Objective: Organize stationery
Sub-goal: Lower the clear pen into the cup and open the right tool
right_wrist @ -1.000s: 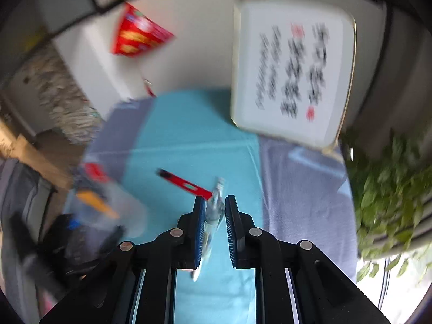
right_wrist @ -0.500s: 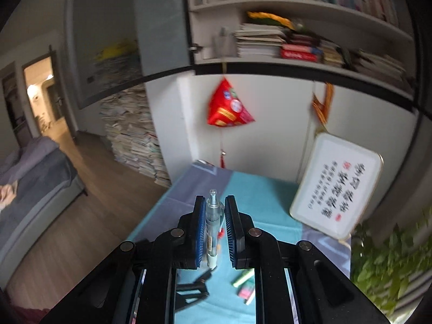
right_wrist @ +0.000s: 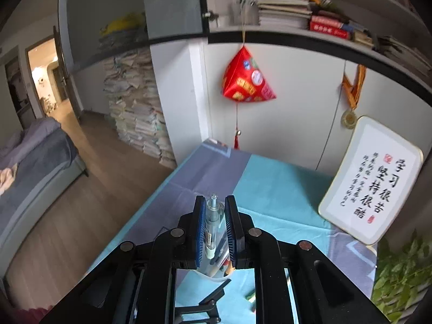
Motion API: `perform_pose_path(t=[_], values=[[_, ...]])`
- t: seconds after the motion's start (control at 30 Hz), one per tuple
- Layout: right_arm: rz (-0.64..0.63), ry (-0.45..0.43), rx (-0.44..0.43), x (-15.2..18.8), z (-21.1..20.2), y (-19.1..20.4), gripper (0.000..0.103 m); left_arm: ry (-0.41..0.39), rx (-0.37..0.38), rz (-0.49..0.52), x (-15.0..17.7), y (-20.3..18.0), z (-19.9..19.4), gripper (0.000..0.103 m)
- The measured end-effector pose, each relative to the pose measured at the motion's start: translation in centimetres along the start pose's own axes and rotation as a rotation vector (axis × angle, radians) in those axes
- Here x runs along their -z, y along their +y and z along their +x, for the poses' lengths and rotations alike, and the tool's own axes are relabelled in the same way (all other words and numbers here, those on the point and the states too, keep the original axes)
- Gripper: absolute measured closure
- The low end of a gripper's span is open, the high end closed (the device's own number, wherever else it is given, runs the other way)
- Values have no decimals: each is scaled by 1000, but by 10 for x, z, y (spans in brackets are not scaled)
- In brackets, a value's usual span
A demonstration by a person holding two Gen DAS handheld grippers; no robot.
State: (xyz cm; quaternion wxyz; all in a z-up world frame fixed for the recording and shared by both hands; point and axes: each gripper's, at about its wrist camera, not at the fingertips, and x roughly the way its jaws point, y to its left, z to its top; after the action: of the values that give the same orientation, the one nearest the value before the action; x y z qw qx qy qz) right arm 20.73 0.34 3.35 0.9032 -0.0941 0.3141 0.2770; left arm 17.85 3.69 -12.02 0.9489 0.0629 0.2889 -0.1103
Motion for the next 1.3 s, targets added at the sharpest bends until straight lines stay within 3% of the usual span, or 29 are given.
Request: perform_pose_path(t=[0.27,0.73,1.1,1.3], values=[[-37,72,-1,17,35,2,88,2,0,-1,0,0,0,34],[12,135,-47,24,54,-7,88,2,0,-1,-1,0,0,34],[56,87,-54,21,25,-16,88,2,1,-1,-1,0,0,34],[106,66,1,29,1,-39,88,2,0,-1,-1,0,0,34]])
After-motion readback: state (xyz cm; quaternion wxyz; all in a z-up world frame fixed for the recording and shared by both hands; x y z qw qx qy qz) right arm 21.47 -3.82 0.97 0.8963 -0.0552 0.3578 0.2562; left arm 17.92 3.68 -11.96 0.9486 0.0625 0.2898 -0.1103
